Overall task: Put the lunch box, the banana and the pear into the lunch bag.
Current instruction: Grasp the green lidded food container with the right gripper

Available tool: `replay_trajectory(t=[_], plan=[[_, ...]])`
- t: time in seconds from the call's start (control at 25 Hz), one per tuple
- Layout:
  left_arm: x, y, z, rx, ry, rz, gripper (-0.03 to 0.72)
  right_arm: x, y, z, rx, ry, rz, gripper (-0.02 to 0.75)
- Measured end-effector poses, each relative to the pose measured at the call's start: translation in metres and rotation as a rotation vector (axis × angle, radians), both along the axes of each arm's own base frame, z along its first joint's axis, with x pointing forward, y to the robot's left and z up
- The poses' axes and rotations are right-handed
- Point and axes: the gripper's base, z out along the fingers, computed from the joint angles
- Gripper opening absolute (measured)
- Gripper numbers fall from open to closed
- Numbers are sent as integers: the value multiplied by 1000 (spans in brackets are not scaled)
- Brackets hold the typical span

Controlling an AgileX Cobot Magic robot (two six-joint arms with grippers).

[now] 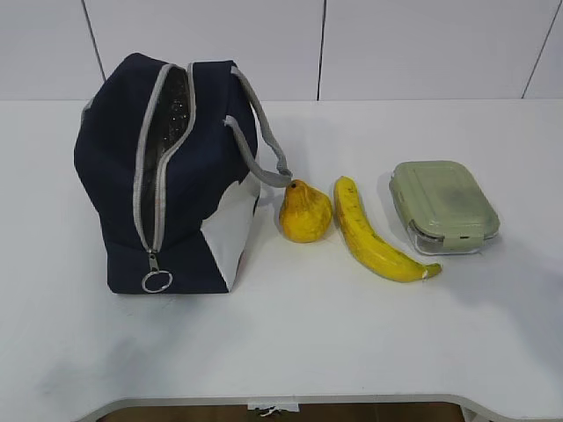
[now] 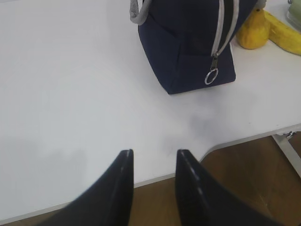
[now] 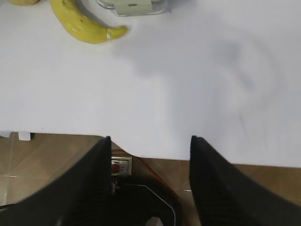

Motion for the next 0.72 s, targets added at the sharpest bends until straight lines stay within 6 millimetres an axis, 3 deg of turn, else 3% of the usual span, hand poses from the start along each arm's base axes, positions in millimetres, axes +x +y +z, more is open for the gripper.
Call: replay_trajectory(t=[0.12, 0.4, 0.56, 0.6, 0.68, 0.72], plan=[[0, 0, 0, 0, 0, 0, 237, 42, 5, 0, 35, 41, 45, 417], [0, 0, 0, 0, 0, 0, 238, 109, 5, -9, 134, 114, 114, 417], [0, 0, 0, 0, 0, 0, 239, 129, -7, -16, 254, 142, 160, 417], [0, 0, 0, 0, 0, 0, 239, 141, -24, -22, 354, 155, 188, 417], [0, 0, 0, 0, 0, 0, 239, 146, -35, -25, 396, 156, 194, 417], [0, 0, 0, 0, 0, 0, 239, 153, -53, -29, 451, 153, 186, 417]])
